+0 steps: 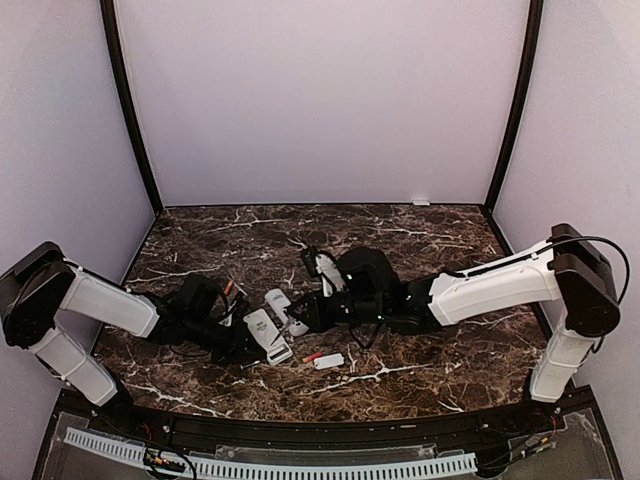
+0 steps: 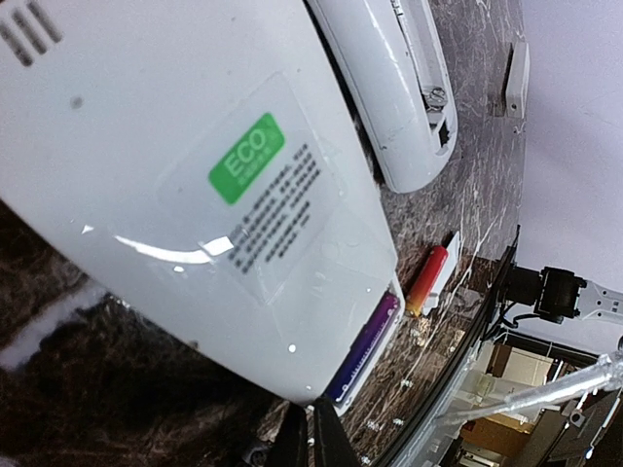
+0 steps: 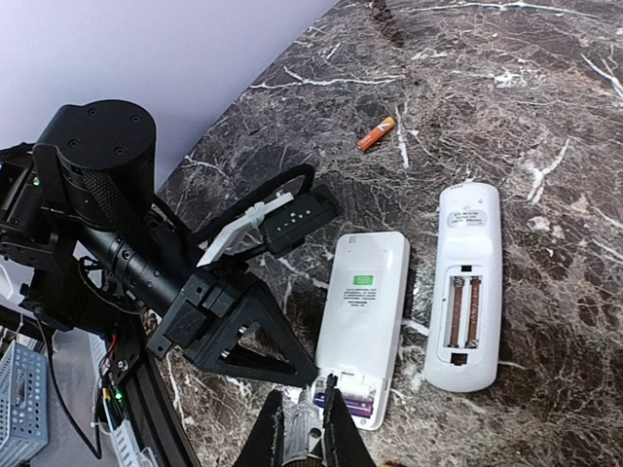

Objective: Unload the batteries from the remote control
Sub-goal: Remove the battery from the remote control without the battery cover, then place the screwdriver at the center of the board.

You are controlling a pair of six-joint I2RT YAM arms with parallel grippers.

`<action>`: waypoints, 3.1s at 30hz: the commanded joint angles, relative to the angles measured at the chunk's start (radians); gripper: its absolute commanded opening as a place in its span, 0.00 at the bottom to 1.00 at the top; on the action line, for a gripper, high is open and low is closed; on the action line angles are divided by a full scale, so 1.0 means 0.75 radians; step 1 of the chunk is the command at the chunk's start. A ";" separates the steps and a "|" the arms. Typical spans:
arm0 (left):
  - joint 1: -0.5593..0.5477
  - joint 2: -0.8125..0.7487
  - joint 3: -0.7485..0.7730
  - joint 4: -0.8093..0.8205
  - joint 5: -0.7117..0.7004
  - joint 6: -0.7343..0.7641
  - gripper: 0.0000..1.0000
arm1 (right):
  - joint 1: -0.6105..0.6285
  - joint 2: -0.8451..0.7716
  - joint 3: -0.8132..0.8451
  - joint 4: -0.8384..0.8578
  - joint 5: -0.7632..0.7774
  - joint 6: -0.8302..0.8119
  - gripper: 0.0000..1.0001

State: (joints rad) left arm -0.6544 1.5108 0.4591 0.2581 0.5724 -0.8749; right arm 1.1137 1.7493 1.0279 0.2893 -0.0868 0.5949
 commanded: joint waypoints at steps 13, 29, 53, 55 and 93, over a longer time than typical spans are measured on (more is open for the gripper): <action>-0.011 0.023 0.021 -0.006 -0.037 0.005 0.04 | -0.015 -0.049 -0.034 -0.155 0.110 -0.137 0.00; -0.012 0.025 0.025 -0.011 -0.036 0.005 0.04 | -0.025 -0.014 -0.023 -0.147 0.122 -0.179 0.00; -0.015 0.031 0.029 -0.010 -0.037 0.004 0.03 | -0.031 0.032 -0.049 -0.051 -0.034 -0.166 0.00; -0.014 0.034 0.032 -0.009 -0.035 0.004 0.03 | -0.032 0.038 -0.063 -0.012 -0.038 -0.153 0.00; -0.013 -0.152 0.101 -0.183 -0.150 0.113 0.29 | -0.031 -0.047 -0.118 0.146 0.096 -0.071 0.00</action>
State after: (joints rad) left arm -0.6662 1.5013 0.4862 0.2237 0.5369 -0.8501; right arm 1.0855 1.7775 0.9440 0.3954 -0.0620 0.5571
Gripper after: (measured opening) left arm 0.252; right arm 0.097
